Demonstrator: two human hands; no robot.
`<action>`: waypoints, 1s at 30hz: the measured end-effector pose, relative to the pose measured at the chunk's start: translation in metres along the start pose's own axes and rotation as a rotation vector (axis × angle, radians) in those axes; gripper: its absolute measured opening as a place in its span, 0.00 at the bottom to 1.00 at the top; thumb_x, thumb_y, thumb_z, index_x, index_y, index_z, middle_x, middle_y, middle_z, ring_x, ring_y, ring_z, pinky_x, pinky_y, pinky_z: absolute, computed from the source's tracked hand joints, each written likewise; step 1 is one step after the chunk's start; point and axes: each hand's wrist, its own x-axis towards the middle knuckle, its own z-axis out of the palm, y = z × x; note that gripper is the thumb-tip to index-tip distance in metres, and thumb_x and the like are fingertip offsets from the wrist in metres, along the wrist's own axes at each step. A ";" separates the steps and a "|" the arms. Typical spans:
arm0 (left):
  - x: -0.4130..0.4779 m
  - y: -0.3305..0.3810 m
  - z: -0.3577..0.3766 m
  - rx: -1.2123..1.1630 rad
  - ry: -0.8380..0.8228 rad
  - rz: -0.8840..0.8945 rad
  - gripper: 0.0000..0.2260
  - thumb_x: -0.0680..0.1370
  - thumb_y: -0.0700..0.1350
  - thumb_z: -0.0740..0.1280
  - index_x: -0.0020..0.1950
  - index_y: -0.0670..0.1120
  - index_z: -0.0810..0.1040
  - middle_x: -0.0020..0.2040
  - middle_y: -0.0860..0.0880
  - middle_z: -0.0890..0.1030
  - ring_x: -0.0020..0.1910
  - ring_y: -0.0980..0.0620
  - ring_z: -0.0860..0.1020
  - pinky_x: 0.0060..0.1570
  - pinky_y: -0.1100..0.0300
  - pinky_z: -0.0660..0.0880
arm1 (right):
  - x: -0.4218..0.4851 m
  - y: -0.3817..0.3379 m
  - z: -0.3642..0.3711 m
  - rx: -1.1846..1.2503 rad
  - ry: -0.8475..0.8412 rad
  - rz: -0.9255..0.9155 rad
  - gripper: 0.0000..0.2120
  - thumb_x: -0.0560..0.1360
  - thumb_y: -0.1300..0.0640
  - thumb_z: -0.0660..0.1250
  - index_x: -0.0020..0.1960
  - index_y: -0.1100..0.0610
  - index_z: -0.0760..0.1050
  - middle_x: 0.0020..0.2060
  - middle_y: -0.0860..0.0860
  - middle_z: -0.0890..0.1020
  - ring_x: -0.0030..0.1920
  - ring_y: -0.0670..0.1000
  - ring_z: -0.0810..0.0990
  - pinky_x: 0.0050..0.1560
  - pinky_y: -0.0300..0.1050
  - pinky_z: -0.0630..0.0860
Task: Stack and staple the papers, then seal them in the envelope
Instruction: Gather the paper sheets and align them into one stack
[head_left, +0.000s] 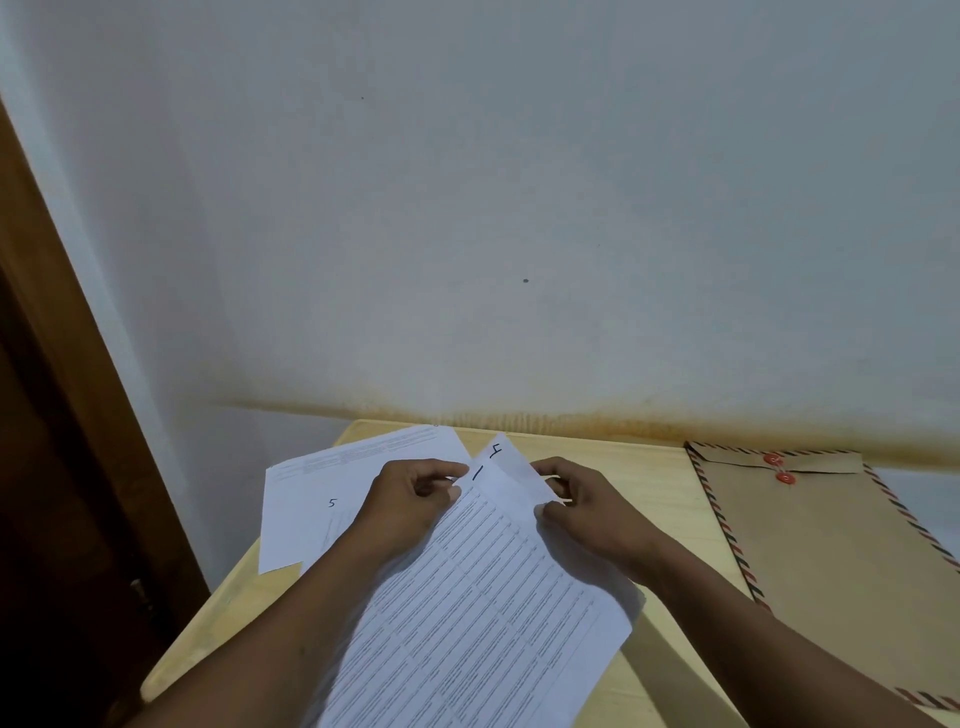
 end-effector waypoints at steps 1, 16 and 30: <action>0.002 0.001 0.002 0.029 0.007 0.010 0.11 0.78 0.35 0.72 0.54 0.48 0.88 0.46 0.44 0.86 0.46 0.51 0.83 0.48 0.70 0.76 | -0.001 0.000 0.000 0.000 0.003 -0.009 0.17 0.77 0.66 0.61 0.59 0.49 0.78 0.48 0.48 0.87 0.49 0.50 0.86 0.51 0.49 0.81; 0.012 0.005 0.004 0.201 -0.003 0.072 0.10 0.78 0.43 0.74 0.53 0.59 0.87 0.45 0.54 0.86 0.43 0.54 0.80 0.50 0.61 0.76 | 0.004 0.007 -0.006 -0.034 -0.070 -0.038 0.17 0.80 0.65 0.59 0.59 0.51 0.82 0.49 0.49 0.87 0.51 0.48 0.86 0.50 0.41 0.79; 0.014 0.007 0.004 0.230 -0.002 0.081 0.11 0.78 0.43 0.73 0.52 0.60 0.87 0.45 0.56 0.85 0.43 0.53 0.80 0.49 0.63 0.74 | 0.003 0.006 0.000 -0.040 -0.009 -0.060 0.23 0.81 0.64 0.58 0.70 0.43 0.72 0.40 0.48 0.86 0.43 0.47 0.85 0.42 0.33 0.78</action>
